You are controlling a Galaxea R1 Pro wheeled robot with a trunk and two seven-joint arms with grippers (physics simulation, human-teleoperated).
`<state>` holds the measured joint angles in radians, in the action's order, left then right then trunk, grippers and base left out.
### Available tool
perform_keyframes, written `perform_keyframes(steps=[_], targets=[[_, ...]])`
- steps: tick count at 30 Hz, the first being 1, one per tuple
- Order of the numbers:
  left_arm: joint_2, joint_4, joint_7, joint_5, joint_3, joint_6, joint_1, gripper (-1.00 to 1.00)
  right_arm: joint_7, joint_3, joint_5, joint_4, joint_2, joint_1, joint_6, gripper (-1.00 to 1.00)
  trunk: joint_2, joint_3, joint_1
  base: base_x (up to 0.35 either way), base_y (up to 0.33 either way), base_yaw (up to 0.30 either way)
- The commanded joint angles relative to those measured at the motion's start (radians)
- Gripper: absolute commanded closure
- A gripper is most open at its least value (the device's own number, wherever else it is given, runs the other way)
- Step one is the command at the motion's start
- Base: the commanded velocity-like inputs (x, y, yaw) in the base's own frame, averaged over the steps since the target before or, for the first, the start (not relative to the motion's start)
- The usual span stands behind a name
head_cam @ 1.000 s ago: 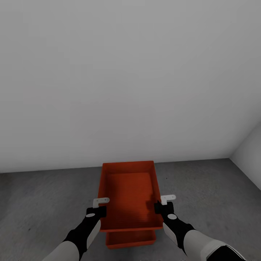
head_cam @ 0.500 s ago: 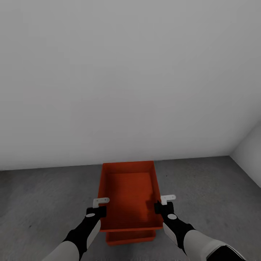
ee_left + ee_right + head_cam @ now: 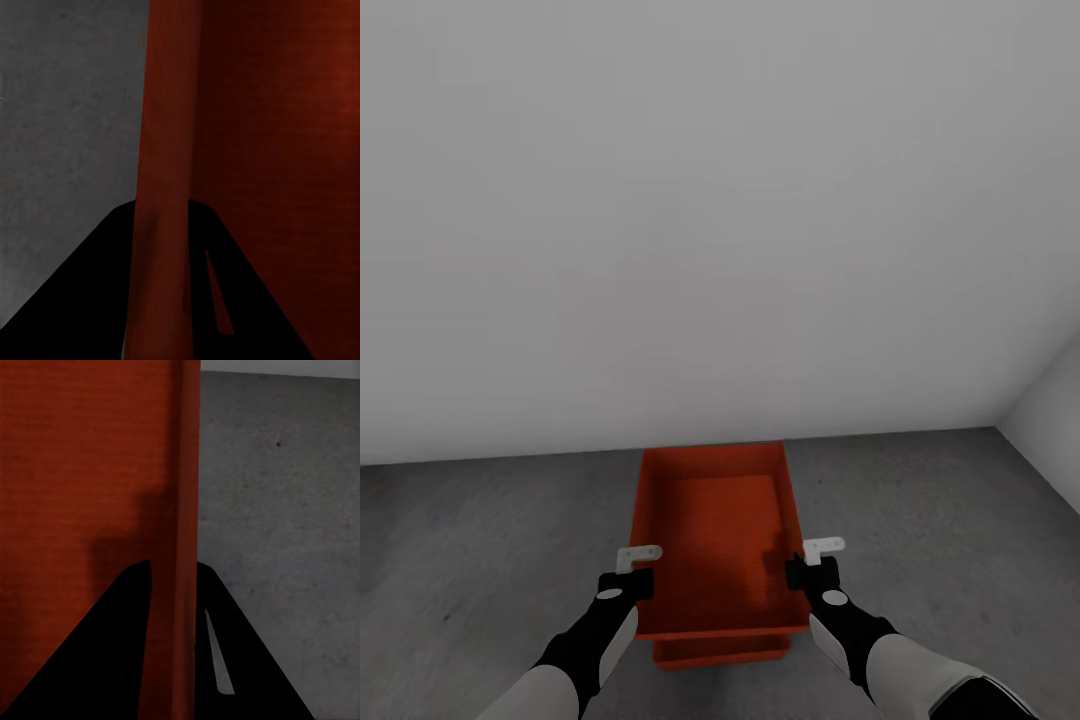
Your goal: Move the two storage containers from the living room to the garage. In the garage, place one container on the floor and stack the other container on top of it (either order is fine).
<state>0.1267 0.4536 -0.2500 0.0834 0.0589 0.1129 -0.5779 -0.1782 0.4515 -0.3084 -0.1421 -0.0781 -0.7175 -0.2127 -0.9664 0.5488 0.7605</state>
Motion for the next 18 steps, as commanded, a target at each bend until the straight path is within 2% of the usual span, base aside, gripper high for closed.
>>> perform_keyframes(steps=[1,7,18], targets=[[-0.013,0.005,-0.064,-0.014,-0.026,-0.012,0.0,1.0,0.0,-0.042,-0.043,-0.001,0.0,0.0,0.001,1.0,-0.001,0.001,0.0,0.0,0.0,0.156],[-0.013,0.006,-0.064,-0.014,-0.026,-0.012,0.0,1.0,0.0,-0.042,-0.043,-0.001,0.0,0.0,0.001,1.0,-0.001,0.001,0.0,0.0,0.0,0.188],[-0.013,0.007,-0.064,-0.014,-0.026,-0.012,0.0,1.0,0.001,-0.042,-0.043,-0.001,0.0,0.0,0.001,1.0,-0.001,0.001,0.0,0.0,0.0,0.02]])
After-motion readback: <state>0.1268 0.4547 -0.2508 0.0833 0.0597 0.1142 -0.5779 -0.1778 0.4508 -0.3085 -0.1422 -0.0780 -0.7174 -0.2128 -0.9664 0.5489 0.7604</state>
